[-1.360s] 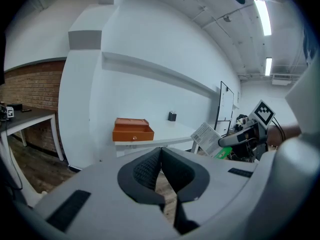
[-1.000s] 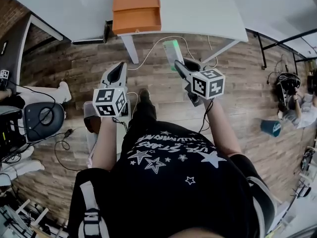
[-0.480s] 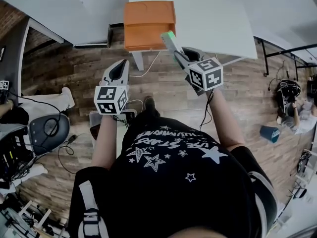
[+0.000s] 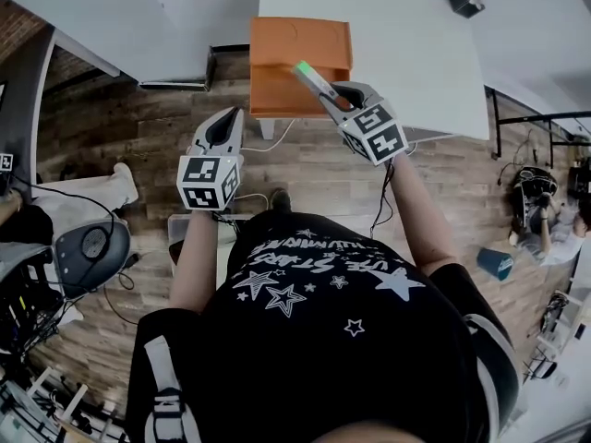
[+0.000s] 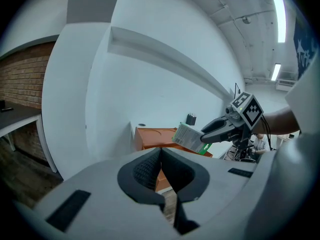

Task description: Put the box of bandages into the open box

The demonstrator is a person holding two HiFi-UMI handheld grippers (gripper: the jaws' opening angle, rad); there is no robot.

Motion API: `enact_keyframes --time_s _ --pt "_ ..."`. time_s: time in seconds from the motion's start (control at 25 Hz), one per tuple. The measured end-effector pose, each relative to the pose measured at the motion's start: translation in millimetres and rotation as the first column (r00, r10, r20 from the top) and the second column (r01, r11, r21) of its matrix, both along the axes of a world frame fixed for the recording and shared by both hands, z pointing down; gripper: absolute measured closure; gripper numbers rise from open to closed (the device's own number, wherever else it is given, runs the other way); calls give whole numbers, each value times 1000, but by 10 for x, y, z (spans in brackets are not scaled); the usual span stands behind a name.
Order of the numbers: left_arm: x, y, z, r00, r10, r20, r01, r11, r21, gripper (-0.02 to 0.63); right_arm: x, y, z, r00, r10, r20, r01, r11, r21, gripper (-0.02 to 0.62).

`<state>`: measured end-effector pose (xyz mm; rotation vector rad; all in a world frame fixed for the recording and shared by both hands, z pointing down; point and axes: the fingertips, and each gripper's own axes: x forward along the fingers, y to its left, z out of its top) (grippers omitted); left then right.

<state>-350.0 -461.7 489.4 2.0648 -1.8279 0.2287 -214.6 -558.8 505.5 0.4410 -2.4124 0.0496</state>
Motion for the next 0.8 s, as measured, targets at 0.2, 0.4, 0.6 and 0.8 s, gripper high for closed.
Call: enact_keyframes --time_s 0.2,0.4,0.6,0.8 --pt "-200 -122 84 1000 -8 -4 8 1000 -12 586 -232 -91 242 991 -93 -97 98 994 45 482" --pt "-307 -137 151 1000 -6 -20 6 1000 -25 586 -380 -81 382 988 -111 -105 111 994 3 482" --pt "-252 -209 174 1000 3 -18 -4 999 -33 586 -415 -158 454 990 -107 -87 105 994 -22 482" --pt "-219 -199 203 1000 12 -16 -12 999 -41 586 -413 -185 521 994 -69 -83 66 997 -38 480"
